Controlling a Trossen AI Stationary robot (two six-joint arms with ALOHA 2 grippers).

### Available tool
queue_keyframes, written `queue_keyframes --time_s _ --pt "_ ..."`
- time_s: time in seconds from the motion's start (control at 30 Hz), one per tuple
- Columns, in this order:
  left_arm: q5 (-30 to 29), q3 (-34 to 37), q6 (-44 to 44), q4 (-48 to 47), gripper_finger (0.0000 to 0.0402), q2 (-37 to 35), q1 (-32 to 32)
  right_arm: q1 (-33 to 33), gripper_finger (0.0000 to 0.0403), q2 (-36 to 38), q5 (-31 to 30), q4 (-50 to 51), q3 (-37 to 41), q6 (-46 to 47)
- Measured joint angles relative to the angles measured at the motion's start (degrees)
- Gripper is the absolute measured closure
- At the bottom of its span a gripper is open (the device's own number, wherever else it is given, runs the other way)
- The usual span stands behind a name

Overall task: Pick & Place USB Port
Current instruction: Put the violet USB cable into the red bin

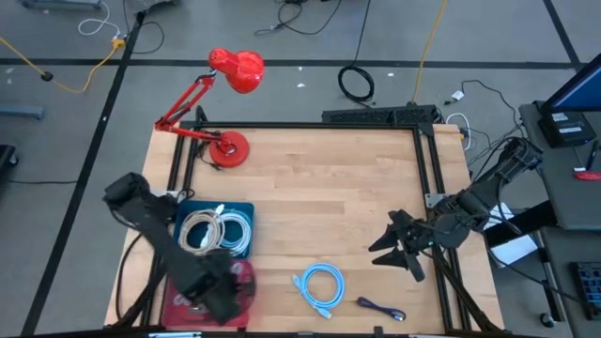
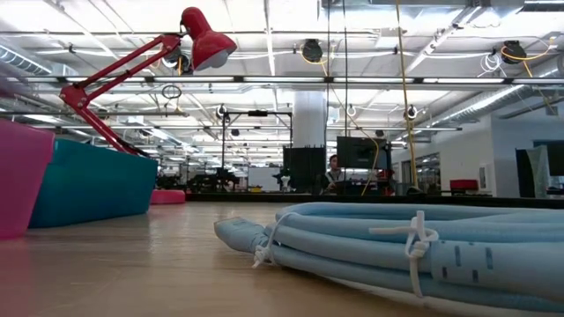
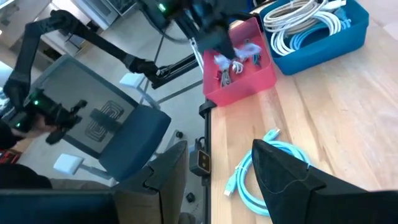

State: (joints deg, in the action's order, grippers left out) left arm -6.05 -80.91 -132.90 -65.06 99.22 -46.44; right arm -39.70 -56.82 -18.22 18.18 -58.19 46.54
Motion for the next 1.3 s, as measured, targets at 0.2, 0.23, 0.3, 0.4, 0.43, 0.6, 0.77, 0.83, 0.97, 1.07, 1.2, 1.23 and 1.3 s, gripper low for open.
queue_keyframes --time_s 0.2,0.23,0.3,0.4,0.43,0.6,0.77,0.83,0.97,1.07,1.2,1.23,1.3 --pt "-1.5 0.0 8.8 7.4 0.0384 2.8 4.6 0.0 0.0231 0.0 0.0 -0.2 0.0 0.5" --pt "-1.0 0.0 9.8 6.6 0.0384 3.2 4.6 -0.1 0.0231 0.0 0.0 -0.1 0.0 0.5" --pt "0.4 0.1 10.5 3.6 0.0384 3.3 4.2 -0.1 0.0231 0.0 0.0 -0.1 0.0 0.7" --pt "3.3 0.1 9.4 1.5 0.0384 3.0 2.3 -0.1 0.0231 0.0 0.1 -0.1 0.0 0.7" --pt "3.6 0.1 8.8 1.6 0.0384 3.1 1.5 -0.1 0.0231 0.0 0.2 -0.1 0.0 0.7" --pt "2.7 0.2 7.3 5.9 0.0384 3.1 -1.8 -0.1 0.0231 0.0 0.2 -0.1 0.0 0.5" --pt "3.1 1.1 5.7 4.8 0.0384 3.1 -3.0 0.6 0.0231 0.0 0.0 -0.1 0.0 -0.7" --pt "2.7 1.1 5.0 4.8 0.0384 3.1 -2.9 1.1 0.0231 0.0 0.1 -0.1 0.0 -0.7" --pt "0.8 1.1 5.1 5.1 0.0384 3.1 -2.1 1.5 0.0231 0.0 0.1 -0.1 0.0 -1.0" --pt "-0.2 1.1 6.2 5.1 0.0384 3.1 -0.8 1.5 0.0231 0.0 0.1 -0.1 0.0 -1.2" --pt "-0.6 1.1 8.7 5.1 0.0374 3.1 0.6 1.5 0.0231 0.0 0.1 -0.1 0.0 -0.9" --pt "0.0 1.1 9.4 5.1 0.0367 3.1 0.9 1.5 0.0231 0.0 0.2 -0.1 0.0 -0.9" --pt "0.9 1.1 10.5 5.1 0.0357 3.1 1.4 1.5 0.0231 0.0 0.2 -0.1 0.0 -0.8"
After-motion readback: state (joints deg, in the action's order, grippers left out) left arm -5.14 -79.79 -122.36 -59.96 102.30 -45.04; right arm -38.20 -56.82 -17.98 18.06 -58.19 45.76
